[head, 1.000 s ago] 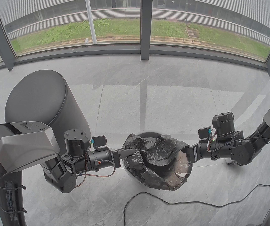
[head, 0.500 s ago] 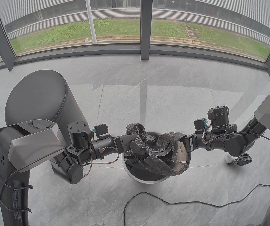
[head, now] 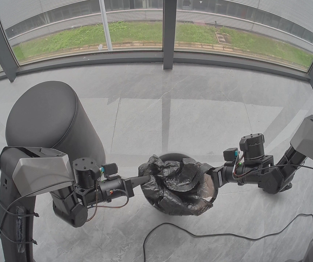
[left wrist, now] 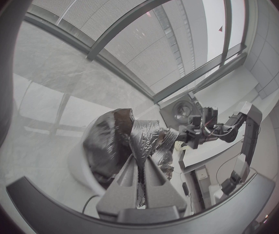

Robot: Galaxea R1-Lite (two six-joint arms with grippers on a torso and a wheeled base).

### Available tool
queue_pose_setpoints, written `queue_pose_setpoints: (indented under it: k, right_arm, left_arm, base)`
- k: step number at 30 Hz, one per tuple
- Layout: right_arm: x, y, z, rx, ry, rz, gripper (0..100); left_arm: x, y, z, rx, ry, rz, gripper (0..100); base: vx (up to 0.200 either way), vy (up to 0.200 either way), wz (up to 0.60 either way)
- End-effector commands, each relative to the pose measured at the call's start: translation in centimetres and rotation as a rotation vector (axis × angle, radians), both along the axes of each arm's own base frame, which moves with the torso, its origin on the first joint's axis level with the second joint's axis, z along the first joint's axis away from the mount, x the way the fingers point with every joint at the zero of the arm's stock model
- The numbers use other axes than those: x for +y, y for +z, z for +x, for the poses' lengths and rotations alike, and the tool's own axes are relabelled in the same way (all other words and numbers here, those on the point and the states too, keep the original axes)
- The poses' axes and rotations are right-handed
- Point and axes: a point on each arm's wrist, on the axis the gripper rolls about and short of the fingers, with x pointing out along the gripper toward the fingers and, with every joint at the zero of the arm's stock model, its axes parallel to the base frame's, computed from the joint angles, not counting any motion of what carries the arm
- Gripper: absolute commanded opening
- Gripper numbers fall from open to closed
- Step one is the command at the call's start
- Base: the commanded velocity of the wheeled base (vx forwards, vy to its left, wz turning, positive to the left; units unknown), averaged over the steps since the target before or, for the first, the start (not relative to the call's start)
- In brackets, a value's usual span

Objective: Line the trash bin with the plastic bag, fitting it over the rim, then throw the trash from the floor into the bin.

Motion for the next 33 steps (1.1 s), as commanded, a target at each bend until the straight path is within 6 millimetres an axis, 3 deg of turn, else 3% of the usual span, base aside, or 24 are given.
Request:
queue_pose_setpoints:
  k: [1, 10, 16, 17, 20, 24, 29, 33]
  right_arm:
    - [0.8, -2.2, -2.4, 0.056, 0.043, -0.016, 0]
    - [0.0, -2.4, -2.4, 0.060, -0.032, -0.043, 0]
    - [-0.5, -2.5, -2.2, 0.070, -0.057, -0.034, 0]
    - [-0.6, -2.5, -2.2, 0.072, -0.063, -0.031, 100]
    - [-0.8, -2.5, -2.2, 0.073, -0.065, -0.037, 100]
    - [-1.3, -3.2, -3.1, 0.085, -0.041, -0.087, 100]
    - [-2.4, -3.6, -3.1, -0.037, 0.110, -0.297, 100]
    - [-1.7, -3.5, -3.2, -0.127, 0.227, -0.401, 100]
  left_arm:
    - [2.6, -1.9, -3.1, 0.046, 0.012, 0.099, 0]
    - [0.7, -1.3, -3.3, -0.010, -0.045, 0.101, 0]
    - [0.5, 1.0, -1.9, -0.103, -0.027, 0.061, 0]
    - [0.5, 1.6, -1.9, -0.117, -0.025, 0.052, 0]
    - [0.2, 2.5, -2.7, -0.117, -0.040, 0.041, 0]
    - [-0.6, 2.3, -3.8, -0.097, -0.073, 0.049, 0]
    - [-1.4, 2.4, -4.1, -0.102, -0.099, 0.046, 0]
    - [-1.6, 2.2, -4.0, -0.100, -0.102, 0.045, 0]
  base:
    - [0.000, 0.000, 0.00]
    - [0.000, 0.000, 0.00]
    - [0.000, 0.000, 0.00]
    - [0.000, 0.000, 0.00]
    - [0.000, 0.000, 0.00]
    - [0.000, 0.000, 0.00]
    - [0.000, 0.000, 0.00]
    - [0.000, 0.000, 0.00]
